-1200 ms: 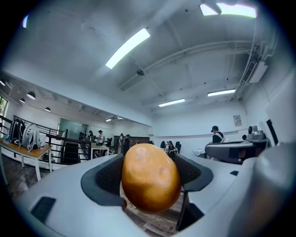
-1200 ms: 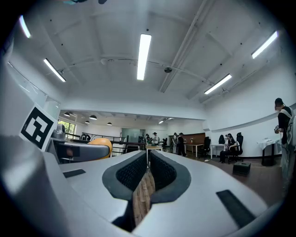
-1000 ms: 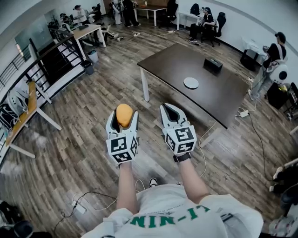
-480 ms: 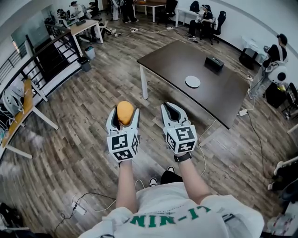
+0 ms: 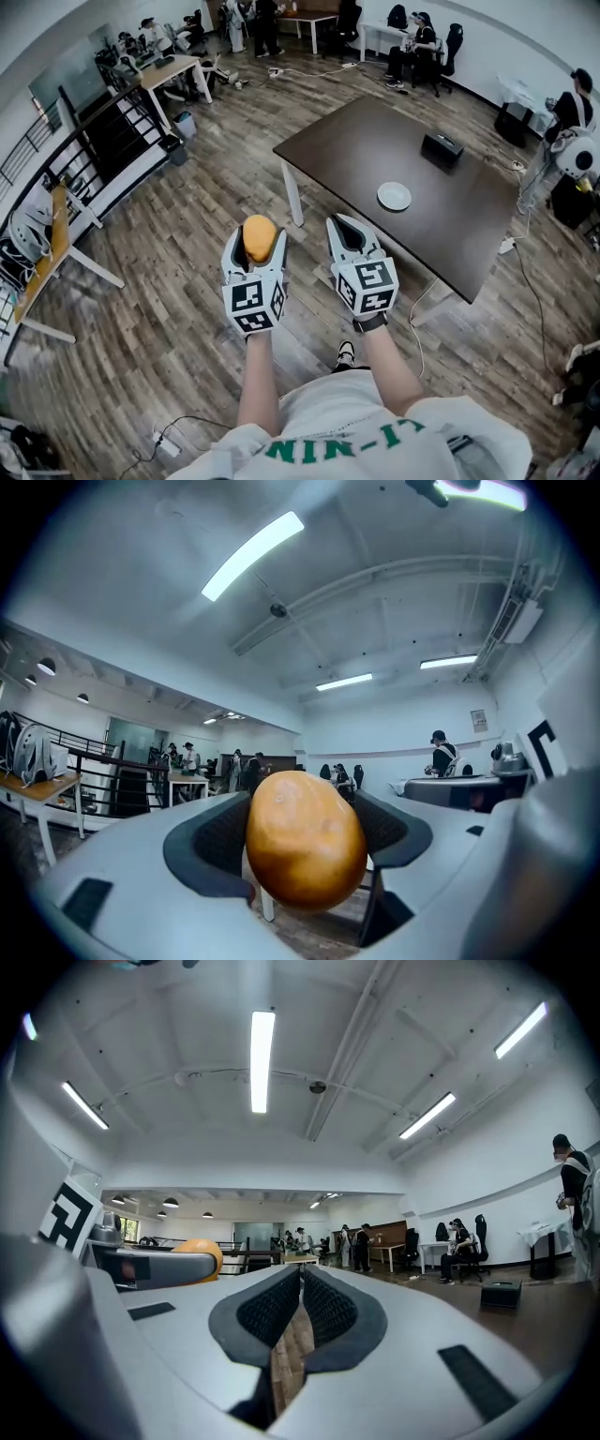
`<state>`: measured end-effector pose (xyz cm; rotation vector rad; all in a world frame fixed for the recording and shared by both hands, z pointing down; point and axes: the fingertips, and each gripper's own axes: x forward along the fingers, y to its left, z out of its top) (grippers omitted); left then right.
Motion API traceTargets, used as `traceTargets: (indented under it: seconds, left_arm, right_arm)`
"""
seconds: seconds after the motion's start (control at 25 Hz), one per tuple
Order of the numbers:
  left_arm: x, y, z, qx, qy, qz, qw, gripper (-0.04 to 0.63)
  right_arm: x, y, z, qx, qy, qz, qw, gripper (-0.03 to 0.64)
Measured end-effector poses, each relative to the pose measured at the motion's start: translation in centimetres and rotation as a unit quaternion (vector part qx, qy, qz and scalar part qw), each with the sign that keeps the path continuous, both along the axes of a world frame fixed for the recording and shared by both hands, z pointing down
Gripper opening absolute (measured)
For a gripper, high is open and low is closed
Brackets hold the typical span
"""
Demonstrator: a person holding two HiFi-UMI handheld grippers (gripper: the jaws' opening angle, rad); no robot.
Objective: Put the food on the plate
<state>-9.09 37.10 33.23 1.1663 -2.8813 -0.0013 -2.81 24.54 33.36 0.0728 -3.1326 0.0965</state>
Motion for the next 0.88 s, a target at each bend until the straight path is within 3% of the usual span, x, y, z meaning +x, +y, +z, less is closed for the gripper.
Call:
traceTargets:
  seconds: [0.24,0.56,0.88]
  left_arm:
    - [-3.2,-8.6,0.3,0.009,0.001,-0.001,1.0000,0.357]
    - [-7.5,-15.7,2.3,-0.010,0.018,0.010,0.9997,0.357]
    - [-12.6,-26.2,5.7,-0.014,0.040,0.075,0.9963,0.357]
  right_arm:
    - [-3.4,-8.5,0.3,-0.006,0.003,-0.010,1.000,0.026]
    - [-7.0,-14.3,4.3,-0.030,0.036,-0.020,0.999,0.026]
    - [-11.4,-22.0,7.0,-0.040,0.055,0.027,0.997,0.026]
